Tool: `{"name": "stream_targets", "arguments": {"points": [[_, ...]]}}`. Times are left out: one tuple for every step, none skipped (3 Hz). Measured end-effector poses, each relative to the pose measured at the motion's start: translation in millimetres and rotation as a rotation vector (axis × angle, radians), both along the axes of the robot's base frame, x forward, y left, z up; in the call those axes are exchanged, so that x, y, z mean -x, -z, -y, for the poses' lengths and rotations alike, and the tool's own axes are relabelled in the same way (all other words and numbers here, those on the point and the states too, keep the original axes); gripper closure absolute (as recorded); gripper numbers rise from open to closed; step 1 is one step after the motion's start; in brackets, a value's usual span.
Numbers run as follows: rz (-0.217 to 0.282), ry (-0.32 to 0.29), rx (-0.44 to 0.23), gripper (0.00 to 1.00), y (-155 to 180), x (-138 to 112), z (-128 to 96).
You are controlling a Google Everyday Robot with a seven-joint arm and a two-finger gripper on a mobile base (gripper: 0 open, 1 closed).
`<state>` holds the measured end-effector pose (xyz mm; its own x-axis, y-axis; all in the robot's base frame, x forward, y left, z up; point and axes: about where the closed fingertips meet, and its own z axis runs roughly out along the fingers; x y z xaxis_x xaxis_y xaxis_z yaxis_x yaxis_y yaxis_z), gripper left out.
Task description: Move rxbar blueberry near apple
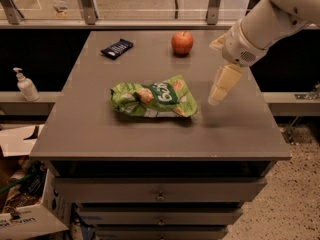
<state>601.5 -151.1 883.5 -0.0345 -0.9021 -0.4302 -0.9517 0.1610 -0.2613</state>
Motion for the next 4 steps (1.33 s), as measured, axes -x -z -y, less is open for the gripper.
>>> {"name": "stream_targets", "arguments": {"points": [[-0.024,-0.057,-0.093,0.00,20.4,-19.9,-33.5],[-0.024,-0.058,-0.093,0.00,20.6,-19.9,-33.7],[-0.025,-0.065,-0.172,0.00,23.5,-27.5,-48.2],[-0.012,-0.078,-0.267,0.00,23.0,-41.2,-76.4]]}}
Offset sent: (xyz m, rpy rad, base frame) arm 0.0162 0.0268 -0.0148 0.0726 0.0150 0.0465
